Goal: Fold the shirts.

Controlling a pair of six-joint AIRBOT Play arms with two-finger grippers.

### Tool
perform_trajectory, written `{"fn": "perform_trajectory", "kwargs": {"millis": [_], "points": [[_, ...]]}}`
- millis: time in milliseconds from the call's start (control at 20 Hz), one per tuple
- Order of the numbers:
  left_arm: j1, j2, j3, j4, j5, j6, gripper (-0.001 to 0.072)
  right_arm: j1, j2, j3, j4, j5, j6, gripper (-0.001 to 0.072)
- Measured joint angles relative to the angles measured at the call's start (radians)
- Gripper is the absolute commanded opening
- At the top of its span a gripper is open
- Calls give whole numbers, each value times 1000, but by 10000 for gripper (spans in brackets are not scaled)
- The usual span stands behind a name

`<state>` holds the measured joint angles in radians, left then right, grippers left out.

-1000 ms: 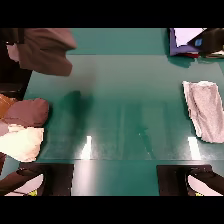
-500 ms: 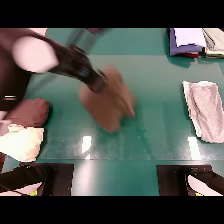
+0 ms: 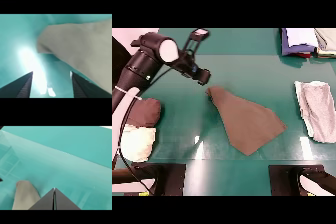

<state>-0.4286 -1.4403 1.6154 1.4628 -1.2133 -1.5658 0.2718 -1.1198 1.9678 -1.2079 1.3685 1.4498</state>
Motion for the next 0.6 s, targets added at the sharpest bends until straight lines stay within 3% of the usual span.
{"fn": "perform_trajectory", "kwargs": {"millis": [200, 500, 550, 600], "points": [[133, -55, -141, -231, 142, 14, 543, 0, 0, -27, 0, 5, 0, 15], [179, -222, -203, -424, 267, 72, 541, 0, 0, -119, 0, 14, 0, 15], [179, -242, -206, -449, 286, 87, 510, 0, 0, -138, 0, 16, 0, 15], [178, -257, -209, -467, 301, 98, 319, 0, 1, -162, 0, 19, 0, 15]]}}
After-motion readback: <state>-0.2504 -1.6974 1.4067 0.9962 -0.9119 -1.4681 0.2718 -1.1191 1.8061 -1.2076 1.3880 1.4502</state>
